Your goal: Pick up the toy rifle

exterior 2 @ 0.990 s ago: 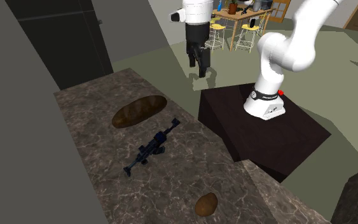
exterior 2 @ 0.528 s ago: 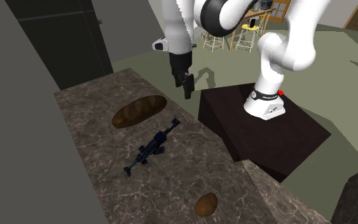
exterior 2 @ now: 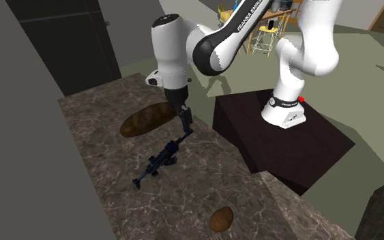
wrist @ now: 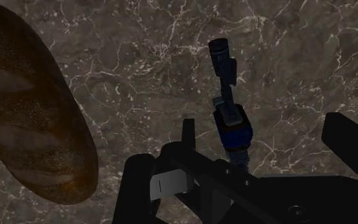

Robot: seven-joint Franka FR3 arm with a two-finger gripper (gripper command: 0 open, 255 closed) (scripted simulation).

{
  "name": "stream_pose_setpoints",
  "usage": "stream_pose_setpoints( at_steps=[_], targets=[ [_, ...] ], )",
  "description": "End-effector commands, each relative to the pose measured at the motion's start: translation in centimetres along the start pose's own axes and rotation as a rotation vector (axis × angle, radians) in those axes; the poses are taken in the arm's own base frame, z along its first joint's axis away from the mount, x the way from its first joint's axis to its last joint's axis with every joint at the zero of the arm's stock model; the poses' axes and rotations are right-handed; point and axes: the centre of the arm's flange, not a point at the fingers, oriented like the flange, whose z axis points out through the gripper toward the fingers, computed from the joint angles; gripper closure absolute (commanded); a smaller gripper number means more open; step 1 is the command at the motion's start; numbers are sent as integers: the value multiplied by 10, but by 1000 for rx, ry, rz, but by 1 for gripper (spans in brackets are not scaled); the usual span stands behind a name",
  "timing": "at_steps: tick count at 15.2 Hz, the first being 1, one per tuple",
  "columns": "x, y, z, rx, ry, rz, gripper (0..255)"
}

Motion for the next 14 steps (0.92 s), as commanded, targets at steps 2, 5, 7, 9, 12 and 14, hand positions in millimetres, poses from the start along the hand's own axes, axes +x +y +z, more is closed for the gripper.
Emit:
stream_pose_setpoints(
  at_steps=[2,5,7,9,12,14],
  targets=[
    [28,-3,29,-4,-2,-35,0],
    [55,-8,57,-9,-4,-71,0],
    [71,-11,74,-11,-5,-91,0],
    [72,-10,85,-11,-5,-91,0],
    [73,-10,100,-11,-5,-91,0],
    [73,-9,111,-11,-5,-91,0]
  ],
)
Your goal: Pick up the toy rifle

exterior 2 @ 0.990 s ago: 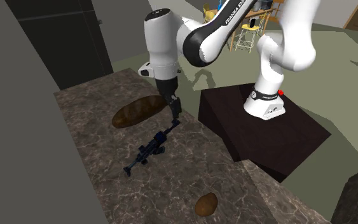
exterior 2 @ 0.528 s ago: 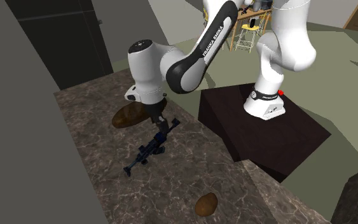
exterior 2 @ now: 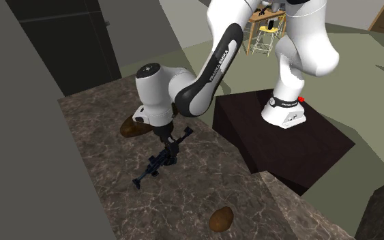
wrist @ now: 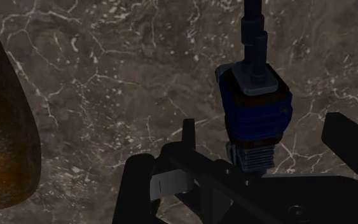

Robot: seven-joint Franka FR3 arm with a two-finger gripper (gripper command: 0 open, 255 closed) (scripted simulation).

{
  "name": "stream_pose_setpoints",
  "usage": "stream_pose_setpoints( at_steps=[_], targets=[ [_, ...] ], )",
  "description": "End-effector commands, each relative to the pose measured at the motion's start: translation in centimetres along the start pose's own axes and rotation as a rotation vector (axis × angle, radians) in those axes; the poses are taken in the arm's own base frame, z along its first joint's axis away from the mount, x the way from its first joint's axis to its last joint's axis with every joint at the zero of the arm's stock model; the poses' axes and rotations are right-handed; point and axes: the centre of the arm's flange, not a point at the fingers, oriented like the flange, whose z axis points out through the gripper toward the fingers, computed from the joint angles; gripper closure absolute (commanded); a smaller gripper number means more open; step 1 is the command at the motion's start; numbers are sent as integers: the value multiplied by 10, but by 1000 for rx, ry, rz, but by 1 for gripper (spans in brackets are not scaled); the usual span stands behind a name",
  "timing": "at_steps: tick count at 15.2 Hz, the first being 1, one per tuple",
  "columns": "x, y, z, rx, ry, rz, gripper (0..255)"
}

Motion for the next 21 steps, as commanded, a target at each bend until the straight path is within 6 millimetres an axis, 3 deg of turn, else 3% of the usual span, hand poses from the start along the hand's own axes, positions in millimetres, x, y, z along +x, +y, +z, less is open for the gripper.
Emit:
stream_pose_setpoints(
  at_steps=[1,2,3,12,21],
  targets=[
    [0,1,9,0,0,0,0],
    [0,1,9,0,0,0,0],
    [0,1,8,0,0,0,255],
    [0,1,9,0,0,0,255],
    [-2,-1,-39,0,0,0,255]
  ],
)
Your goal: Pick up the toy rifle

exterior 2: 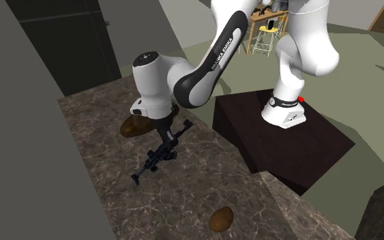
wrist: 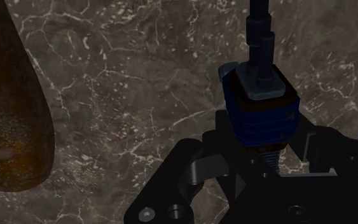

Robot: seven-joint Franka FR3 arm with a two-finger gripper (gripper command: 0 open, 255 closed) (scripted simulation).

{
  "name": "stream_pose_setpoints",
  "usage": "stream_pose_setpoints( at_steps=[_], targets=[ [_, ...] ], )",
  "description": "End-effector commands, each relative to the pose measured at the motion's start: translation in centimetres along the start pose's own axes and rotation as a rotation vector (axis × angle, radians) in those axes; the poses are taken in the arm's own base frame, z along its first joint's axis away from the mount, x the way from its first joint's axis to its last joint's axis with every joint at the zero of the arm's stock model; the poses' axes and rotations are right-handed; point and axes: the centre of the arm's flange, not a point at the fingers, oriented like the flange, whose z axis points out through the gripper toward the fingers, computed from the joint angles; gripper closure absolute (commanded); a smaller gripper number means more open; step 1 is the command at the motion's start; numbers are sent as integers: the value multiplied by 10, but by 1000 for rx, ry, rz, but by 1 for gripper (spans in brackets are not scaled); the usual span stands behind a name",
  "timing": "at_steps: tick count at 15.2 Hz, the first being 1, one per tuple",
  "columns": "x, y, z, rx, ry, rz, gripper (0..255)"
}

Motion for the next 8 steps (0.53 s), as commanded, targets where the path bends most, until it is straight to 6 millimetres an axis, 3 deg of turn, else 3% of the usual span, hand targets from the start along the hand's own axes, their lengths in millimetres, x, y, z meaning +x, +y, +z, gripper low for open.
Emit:
stream_pose_setpoints(
  at_steps=[1,6,8],
  targets=[
    [-1,0,-12,0,0,0,255],
    [-3,-2,-38,0,0,0,255],
    [-3,-2,-39,0,0,0,255]
  ],
)
